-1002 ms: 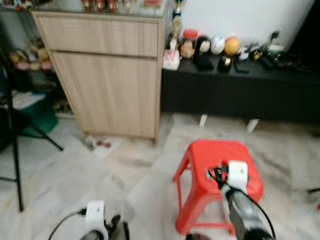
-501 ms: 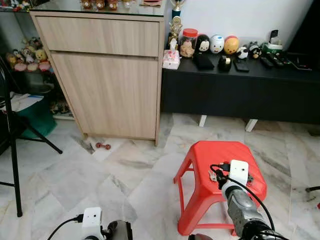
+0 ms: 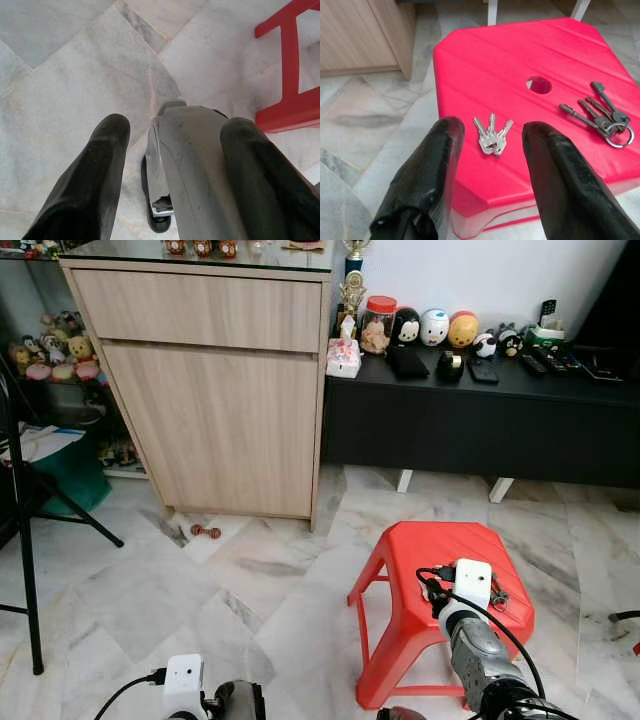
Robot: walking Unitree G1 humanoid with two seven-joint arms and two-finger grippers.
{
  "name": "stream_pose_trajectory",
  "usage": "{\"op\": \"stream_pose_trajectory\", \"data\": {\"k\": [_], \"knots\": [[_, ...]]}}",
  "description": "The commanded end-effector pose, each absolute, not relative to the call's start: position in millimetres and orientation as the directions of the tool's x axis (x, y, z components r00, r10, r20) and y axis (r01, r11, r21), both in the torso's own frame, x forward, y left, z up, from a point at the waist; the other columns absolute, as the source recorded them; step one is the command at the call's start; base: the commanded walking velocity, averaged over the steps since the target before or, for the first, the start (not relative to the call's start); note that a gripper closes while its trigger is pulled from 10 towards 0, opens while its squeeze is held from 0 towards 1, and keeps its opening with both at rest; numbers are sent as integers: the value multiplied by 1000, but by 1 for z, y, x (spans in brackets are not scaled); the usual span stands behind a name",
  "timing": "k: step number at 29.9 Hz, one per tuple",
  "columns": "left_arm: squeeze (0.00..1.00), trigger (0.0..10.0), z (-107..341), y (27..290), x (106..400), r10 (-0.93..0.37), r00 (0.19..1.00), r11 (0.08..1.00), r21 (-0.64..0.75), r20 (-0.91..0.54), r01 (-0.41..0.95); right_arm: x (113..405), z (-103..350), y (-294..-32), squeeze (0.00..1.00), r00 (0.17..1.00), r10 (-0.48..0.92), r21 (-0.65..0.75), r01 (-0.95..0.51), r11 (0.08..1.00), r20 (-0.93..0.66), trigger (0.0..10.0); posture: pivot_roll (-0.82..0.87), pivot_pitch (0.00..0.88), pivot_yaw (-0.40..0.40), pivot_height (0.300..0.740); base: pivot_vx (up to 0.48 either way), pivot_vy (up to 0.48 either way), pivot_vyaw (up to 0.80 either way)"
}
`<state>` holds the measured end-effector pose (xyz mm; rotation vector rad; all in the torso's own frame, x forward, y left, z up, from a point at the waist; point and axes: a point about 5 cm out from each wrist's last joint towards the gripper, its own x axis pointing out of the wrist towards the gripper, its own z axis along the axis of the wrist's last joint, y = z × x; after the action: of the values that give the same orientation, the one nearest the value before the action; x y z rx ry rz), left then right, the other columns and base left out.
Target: Hang keys on a hook
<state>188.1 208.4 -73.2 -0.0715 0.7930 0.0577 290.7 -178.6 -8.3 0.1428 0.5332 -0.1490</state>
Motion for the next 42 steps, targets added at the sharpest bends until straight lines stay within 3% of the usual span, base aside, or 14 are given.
{"op": "stream_pose_trajectory", "data": {"k": [1, 23, 42], "knots": [[0, 10000, -88, 198, 163, -12, 620, 996, -61, -785, -58, 292, -7, -181, 0, 856, -111, 87, 179, 980, -506, 10000, 50, 33, -99, 582, 0, 0, 0], [0, 10000, -87, 200, 165, -6, 627, 996, -61, -779, -65, 296, -1, -184, 0, 872, -143, 96, 211, 973, -467, 10000, 54, 31, -96, 572, 0, 0, 0], [0, 10000, -86, 200, 167, -8, 633, 996, -63, -774, -65, 297, -1, -179, 0, 876, -120, 105, 190, 976, -467, 10000, 54, 31, -97, 572, 235, 0, 0]]}}
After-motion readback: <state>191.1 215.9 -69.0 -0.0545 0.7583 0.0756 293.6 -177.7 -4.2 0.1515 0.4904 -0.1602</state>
